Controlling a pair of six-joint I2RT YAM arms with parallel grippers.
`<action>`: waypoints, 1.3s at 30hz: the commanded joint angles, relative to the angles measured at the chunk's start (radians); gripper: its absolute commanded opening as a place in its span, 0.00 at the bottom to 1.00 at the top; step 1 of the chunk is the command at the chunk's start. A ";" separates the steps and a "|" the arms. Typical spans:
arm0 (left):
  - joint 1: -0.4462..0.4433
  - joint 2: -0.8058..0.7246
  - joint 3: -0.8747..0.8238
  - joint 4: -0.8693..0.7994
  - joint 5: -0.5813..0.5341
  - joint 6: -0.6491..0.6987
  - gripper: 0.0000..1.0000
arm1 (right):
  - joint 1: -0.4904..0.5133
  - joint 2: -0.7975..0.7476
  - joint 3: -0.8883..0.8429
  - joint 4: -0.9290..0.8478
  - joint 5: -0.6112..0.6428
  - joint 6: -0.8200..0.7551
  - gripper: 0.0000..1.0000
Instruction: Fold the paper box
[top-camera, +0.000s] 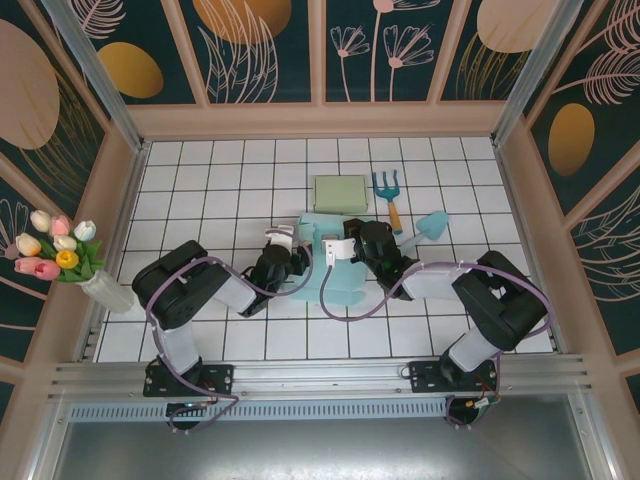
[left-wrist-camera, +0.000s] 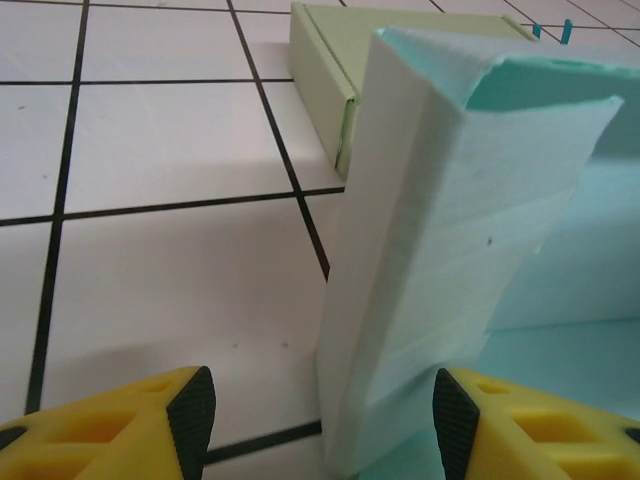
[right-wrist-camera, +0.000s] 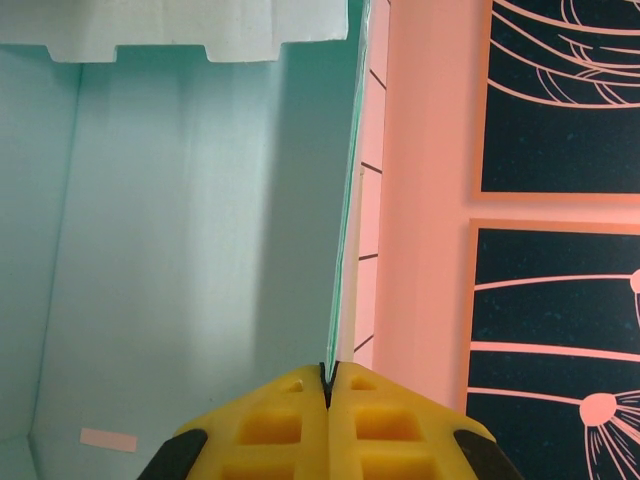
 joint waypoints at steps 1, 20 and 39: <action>0.004 0.038 0.051 -0.010 -0.041 0.018 0.61 | -0.003 0.024 -0.003 -0.107 -0.008 0.025 0.00; 0.004 0.120 0.201 -0.372 -0.562 -0.145 0.11 | -0.020 0.026 0.007 -0.076 0.051 0.044 0.00; 0.004 -0.074 0.035 -0.083 -0.134 -0.051 0.57 | -0.021 0.076 0.034 -0.109 0.049 0.063 0.00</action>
